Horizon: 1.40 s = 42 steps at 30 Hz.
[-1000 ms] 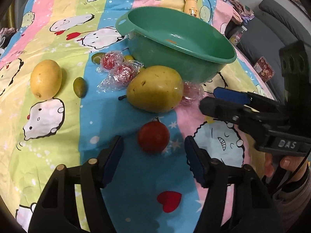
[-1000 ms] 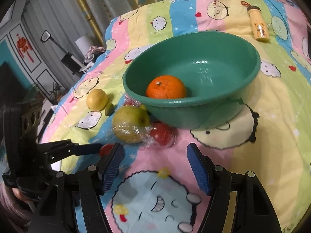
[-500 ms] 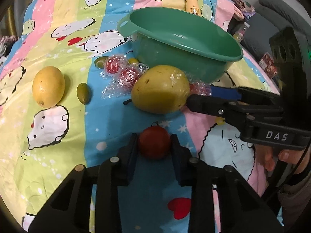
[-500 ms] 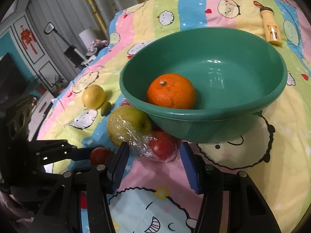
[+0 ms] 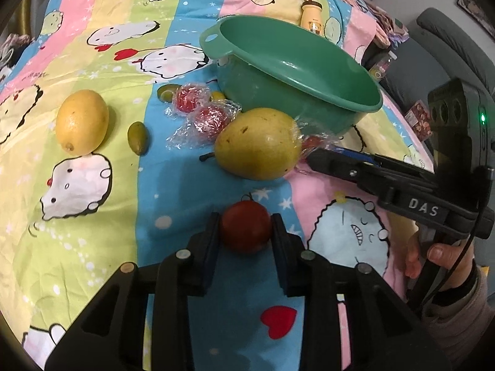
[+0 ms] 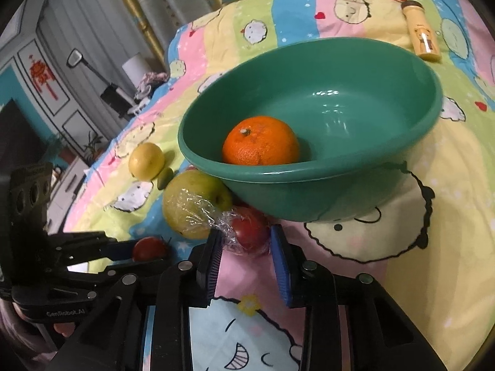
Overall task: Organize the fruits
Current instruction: 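Grasp the red tomato with the left tool and lift it, then lower the tomato into the green basin and open the left tool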
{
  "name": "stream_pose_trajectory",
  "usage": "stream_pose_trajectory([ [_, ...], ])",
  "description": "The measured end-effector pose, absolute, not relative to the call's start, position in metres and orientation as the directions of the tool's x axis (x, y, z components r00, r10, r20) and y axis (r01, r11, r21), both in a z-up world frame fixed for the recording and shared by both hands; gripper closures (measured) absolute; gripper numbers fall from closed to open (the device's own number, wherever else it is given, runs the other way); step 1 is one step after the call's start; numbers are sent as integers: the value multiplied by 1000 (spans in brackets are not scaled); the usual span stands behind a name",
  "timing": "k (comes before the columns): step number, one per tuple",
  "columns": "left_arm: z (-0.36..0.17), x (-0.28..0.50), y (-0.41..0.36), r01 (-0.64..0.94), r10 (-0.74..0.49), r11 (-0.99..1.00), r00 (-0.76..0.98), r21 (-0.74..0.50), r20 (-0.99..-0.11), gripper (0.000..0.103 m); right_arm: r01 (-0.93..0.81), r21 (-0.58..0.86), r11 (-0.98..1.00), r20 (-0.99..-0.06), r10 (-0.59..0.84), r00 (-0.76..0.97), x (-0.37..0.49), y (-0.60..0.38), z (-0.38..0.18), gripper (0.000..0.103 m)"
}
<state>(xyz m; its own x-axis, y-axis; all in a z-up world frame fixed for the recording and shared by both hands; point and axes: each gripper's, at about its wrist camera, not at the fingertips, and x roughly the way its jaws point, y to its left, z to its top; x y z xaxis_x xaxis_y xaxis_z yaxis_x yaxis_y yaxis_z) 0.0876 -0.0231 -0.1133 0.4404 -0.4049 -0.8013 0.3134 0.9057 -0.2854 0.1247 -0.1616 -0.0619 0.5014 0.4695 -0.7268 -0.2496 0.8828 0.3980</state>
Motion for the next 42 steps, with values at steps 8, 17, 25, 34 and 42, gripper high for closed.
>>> stream_pose_trajectory([
  [8, -87, 64, -9, 309, -431, 899, 493, -311, -756, 72, -263, 431, 863, -689, 503, 522, 98, -163, -28, 70],
  [17, -54, 44, 15, 290, -447, 895, 559, -340, -698, 72, -344, 447, 826, -628, 564, 537, 86, -141, 10, 70],
  [25, -32, 39, 32, 275, -437, 899, 608, -340, -663, 72, -409, 461, 787, -571, 616, 543, 88, -119, 35, 70],
  [34, -17, 56, 32, 300, -458, 888, 628, -347, -629, 72, -419, 467, 779, -542, 626, 560, 95, -120, 43, 70],
  [42, -11, 85, 14, 347, -489, 872, 617, -345, -616, 72, -364, 471, 803, -549, 590, 592, 104, -142, 38, 70],
])
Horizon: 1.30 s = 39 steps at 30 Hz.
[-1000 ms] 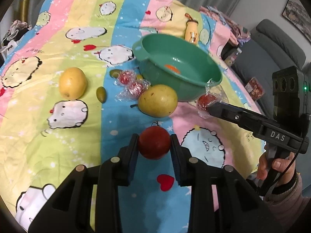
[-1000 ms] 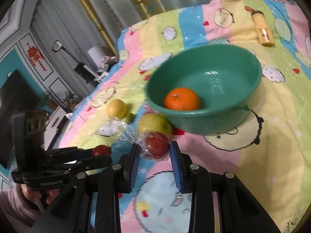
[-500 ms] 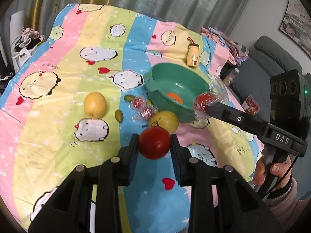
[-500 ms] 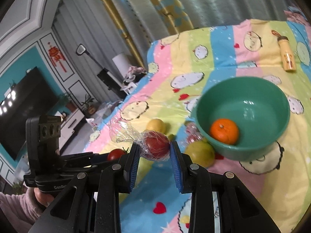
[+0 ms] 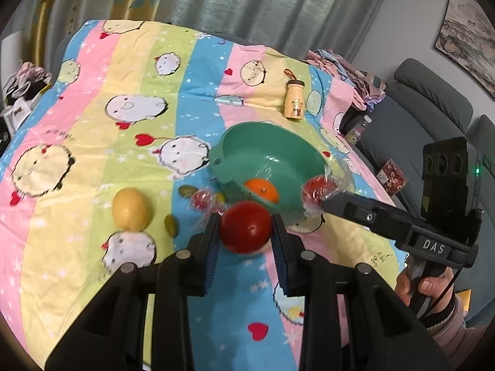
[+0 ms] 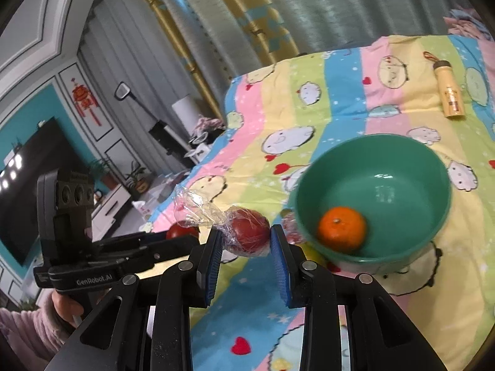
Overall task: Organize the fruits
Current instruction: 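Lower the tomato into the green basin and open the left tool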
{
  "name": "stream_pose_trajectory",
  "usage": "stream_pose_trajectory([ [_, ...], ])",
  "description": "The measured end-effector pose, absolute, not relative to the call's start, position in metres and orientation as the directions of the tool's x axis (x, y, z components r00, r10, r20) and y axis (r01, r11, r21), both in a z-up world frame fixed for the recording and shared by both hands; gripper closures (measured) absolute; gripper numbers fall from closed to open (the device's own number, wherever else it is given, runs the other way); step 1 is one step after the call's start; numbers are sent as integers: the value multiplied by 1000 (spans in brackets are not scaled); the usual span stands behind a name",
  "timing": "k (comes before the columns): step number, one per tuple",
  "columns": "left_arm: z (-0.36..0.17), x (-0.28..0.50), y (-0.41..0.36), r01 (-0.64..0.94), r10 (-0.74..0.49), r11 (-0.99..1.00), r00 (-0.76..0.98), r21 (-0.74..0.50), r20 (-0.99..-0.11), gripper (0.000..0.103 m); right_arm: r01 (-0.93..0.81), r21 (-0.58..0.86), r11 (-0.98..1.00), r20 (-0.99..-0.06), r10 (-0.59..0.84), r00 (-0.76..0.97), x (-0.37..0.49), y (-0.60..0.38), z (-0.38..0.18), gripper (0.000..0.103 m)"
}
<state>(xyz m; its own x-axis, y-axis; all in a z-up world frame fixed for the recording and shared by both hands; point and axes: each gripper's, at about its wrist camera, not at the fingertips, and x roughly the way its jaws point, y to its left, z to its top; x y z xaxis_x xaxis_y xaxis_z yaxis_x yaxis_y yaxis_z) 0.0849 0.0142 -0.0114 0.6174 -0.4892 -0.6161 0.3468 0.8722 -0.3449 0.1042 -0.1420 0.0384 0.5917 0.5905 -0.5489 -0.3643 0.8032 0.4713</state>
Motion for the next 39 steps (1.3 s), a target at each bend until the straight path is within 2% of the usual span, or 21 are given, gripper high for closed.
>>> stream_pose_trajectory([
  [13, -23, 145, -28, 401, -528, 847, 556, -349, -642, 72, -261, 482, 837, -579, 527, 621, 131, -186, 19, 70],
  [32, -41, 192, -55, 400, -457, 877, 529, -265, -715, 71, -207, 416, 886, -661, 450, 600, 160, -190, -2, 70],
  [35, -39, 192, -52, 385, -453, 882, 541, -271, -709, 56, -183, 420, 889, -671, 440, 597, 160, -193, -4, 67],
  [39, -33, 192, -46, 370, -460, 882, 551, -291, -696, 53, -156, 433, 888, -661, 431, 615, 157, -200, -1, 66],
])
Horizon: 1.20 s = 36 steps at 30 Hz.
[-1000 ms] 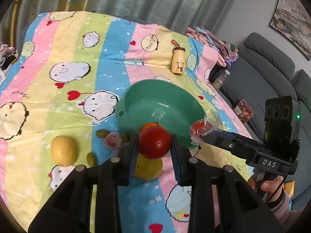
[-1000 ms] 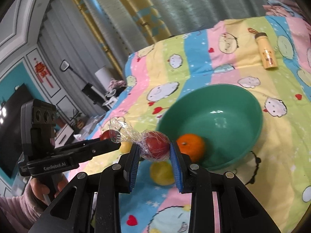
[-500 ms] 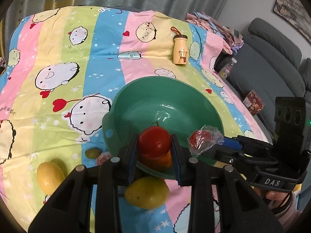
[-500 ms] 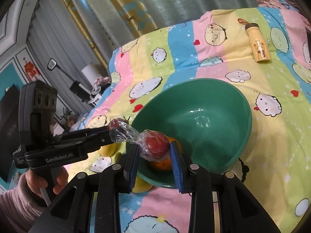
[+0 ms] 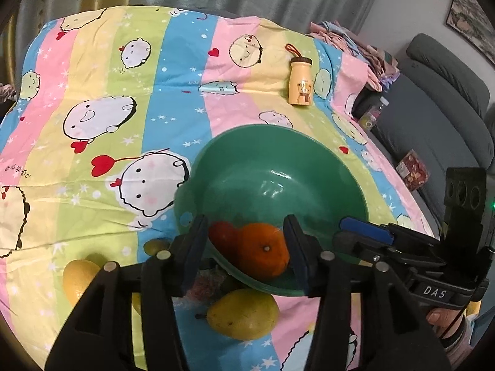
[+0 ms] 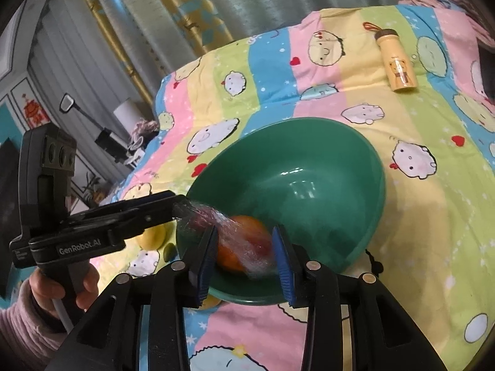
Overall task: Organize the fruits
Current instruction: 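Lower the tomato into the green basin and open the left tool, then move the left tool toward the yellow pear beside the basin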
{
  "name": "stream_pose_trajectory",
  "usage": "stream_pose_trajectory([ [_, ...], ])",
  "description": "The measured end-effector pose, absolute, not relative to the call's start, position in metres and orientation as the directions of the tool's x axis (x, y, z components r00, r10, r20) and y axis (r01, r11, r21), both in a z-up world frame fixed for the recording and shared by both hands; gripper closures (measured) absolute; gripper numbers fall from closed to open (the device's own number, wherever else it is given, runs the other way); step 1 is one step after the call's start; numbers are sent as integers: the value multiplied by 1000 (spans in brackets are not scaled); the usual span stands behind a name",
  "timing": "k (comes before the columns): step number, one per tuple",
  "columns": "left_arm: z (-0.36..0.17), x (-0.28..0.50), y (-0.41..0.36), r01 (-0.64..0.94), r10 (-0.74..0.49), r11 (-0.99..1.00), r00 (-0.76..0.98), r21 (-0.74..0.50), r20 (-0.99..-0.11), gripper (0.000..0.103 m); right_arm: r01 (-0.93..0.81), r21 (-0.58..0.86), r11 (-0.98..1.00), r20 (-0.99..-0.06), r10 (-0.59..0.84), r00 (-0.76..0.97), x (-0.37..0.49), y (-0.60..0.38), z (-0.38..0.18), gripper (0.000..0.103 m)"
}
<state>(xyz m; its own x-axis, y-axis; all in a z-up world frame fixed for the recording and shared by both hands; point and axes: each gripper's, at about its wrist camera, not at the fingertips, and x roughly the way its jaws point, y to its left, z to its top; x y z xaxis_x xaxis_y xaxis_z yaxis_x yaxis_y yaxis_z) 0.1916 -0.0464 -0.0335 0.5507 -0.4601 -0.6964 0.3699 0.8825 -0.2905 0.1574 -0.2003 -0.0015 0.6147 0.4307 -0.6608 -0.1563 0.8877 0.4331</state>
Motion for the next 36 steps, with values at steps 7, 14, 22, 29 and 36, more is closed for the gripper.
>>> stream_pose_trajectory([
  [7, -25, 174, -12, 310, -454, 891, 586, -331, -671, 38, -124, 438, 890, -649, 409, 641, 143, -208, 10, 54],
  [14, -38, 146, 27, 218, -427, 901, 595, -374, -681, 38, -122, 477, 870, -630, 435, 643, 123, -211, 14, 53],
  [22, -53, 105, 49, 174, -431, 895, 575, -411, -695, 38, -147, 466, 873, -651, 450, 612, 100, -193, 13, 52],
  [29, -62, 84, 52, 166, -430, 896, 562, -413, -706, 28, -174, 427, 888, -690, 444, 572, 85, -169, 3, 52],
  [36, -74, 72, 47, 182, -461, 882, 526, -435, -715, 17, -212, 420, 882, -711, 465, 527, 79, -145, -8, 52],
])
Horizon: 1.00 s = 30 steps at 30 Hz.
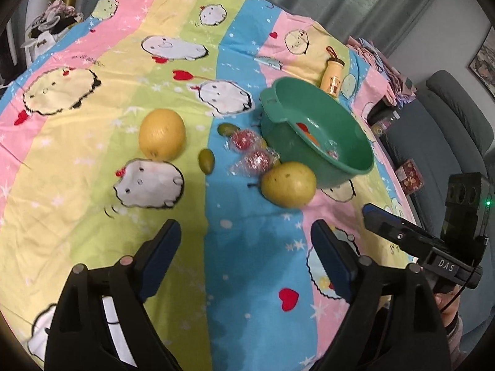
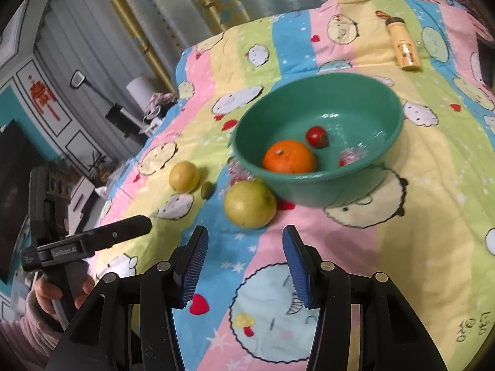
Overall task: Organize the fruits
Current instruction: 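Move the left tool toward the yellow pear beside the basin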
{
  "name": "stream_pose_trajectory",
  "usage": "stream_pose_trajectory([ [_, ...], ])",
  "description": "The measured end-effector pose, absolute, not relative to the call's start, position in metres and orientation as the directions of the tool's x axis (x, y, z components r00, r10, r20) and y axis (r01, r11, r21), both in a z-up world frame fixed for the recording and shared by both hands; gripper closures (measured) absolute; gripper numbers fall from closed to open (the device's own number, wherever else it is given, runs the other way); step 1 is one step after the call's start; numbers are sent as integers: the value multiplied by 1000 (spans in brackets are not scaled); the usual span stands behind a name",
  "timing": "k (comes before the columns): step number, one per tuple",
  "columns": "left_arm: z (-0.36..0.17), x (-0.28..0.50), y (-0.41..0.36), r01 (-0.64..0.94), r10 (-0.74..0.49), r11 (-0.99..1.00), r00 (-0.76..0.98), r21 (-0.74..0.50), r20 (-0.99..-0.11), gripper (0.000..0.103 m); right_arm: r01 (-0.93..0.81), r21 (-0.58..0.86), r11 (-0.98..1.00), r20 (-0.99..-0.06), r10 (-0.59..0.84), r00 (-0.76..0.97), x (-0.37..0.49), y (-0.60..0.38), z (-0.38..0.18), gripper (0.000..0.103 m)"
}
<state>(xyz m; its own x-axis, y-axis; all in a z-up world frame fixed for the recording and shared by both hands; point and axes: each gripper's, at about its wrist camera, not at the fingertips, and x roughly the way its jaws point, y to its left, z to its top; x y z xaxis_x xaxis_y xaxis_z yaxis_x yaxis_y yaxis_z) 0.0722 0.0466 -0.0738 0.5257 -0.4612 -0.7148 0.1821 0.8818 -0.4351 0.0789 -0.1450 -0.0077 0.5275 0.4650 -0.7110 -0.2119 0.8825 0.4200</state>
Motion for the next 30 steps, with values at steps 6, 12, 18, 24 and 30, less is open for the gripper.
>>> stream_pose_trajectory([
  [6, -76, 72, 41, 191, -471, 878, 508, -439, -721, 15, -233, 419, 878, -712, 477, 516, 76, -132, -13, 52],
  [12, -72, 75, 37, 191, -458, 885, 527, -425, -716, 13, -230, 394, 890, -733, 455, 506, 82, -125, -17, 49],
  [18, -72, 86, 30, 194, -460, 884, 525, -425, -716, 2, -219, 381, 898, -740, 438, 510, 88, -124, -21, 39],
  [24, -77, 96, 24, 198, -483, 871, 507, -449, -714, 1, -212, 373, 903, -751, 428, 503, 98, -122, -26, 35],
  [30, -85, 104, 21, 205, -521, 849, 482, -488, -704, 1, -227, 364, 903, -756, 429, 494, 104, -117, -32, 35],
])
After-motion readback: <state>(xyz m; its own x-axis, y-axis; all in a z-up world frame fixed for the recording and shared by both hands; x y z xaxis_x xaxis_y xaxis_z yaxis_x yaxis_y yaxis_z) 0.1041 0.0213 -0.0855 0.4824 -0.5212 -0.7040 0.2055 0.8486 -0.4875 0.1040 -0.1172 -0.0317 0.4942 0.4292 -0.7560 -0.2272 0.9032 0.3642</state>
